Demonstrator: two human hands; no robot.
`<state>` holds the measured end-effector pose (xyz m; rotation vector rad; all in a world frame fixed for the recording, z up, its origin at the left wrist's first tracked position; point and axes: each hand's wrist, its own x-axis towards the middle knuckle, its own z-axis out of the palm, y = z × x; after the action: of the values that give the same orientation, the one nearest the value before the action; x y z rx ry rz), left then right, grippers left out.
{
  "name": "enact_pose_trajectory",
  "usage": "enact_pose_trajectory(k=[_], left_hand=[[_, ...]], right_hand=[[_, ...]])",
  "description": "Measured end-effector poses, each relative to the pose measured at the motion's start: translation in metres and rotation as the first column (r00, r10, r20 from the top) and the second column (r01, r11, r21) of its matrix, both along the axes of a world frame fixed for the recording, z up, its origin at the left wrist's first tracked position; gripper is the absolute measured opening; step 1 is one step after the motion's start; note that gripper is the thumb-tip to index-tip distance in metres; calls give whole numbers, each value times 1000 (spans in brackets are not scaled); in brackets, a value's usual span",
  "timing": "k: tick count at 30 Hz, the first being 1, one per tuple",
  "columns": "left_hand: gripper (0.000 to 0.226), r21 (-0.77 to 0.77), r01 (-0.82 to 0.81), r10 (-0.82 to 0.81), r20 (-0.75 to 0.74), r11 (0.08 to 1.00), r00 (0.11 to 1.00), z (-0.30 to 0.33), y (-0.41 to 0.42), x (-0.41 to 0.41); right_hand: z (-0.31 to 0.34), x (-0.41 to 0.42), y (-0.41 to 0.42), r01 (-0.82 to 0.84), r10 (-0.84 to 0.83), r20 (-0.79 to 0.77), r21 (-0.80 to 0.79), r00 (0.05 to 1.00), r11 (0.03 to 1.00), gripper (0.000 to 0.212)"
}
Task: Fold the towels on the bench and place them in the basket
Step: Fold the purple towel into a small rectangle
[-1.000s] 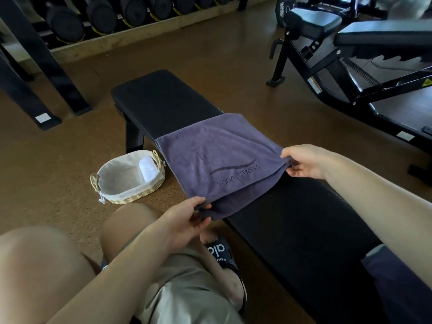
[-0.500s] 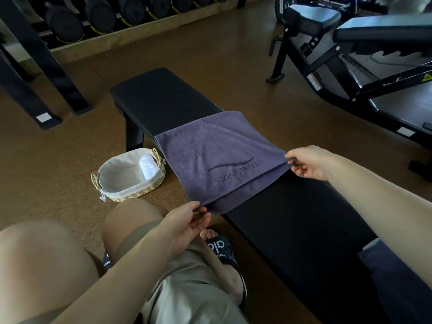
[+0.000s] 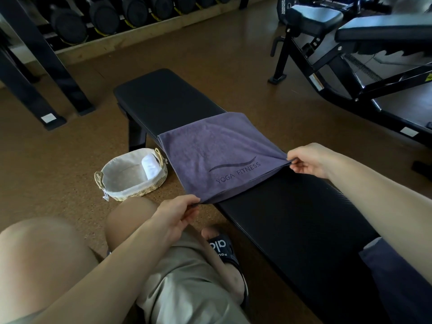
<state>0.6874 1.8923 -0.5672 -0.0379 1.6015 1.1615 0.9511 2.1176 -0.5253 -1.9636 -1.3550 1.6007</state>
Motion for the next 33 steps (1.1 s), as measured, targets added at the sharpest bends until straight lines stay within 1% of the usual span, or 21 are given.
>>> enact_pose_trajectory(k=[5, 12, 17, 20, 22, 25, 26, 28, 30, 33], left_hand=[[4, 23, -36, 36, 7, 999, 999, -1, 0, -2], [3, 40, -38, 40, -42, 998, 998, 5, 2, -8], [2, 40, -39, 43, -105, 998, 993, 6, 1, -11], [3, 33, -6, 12, -165, 999, 986, 5, 0, -13], [5, 29, 39, -31, -231, 999, 972, 8, 1, -17], [5, 49, 98, -77, -318, 994, 945, 20, 11, -28], [4, 70, 107, -77, -339, 992, 938, 28, 16, -33], [10, 134, 122, -64, -373, 983, 926, 47, 28, -43], [12, 180, 146, -61, -411, 973, 910, 67, 39, -54], [22, 183, 189, -69, -516, 965, 854, 97, 51, -73]], right_hand=[[2, 4, 0, 5, -5, 2, -31, 1000, 1000, 21], [5, 4, 0, -11, 12, 16, -81, 1000, 997, 27], [5, 2, -1, -33, 37, 47, -84, 998, 996, 27], [7, 2, -1, -58, 68, 80, -117, 994, 991, 28], [11, 2, -1, -58, 68, 66, -142, 996, 988, 28], [23, -2, -2, -46, 40, -44, -144, 998, 989, 25], [29, -3, -2, -40, 25, -106, -137, 994, 990, 24], [42, -8, 1, -22, -5, -237, -111, 971, 994, 23], [57, -14, 5, 2, -31, -356, -81, 934, 997, 25], [79, -27, 6, 34, -41, -537, -22, 842, 999, 24]])
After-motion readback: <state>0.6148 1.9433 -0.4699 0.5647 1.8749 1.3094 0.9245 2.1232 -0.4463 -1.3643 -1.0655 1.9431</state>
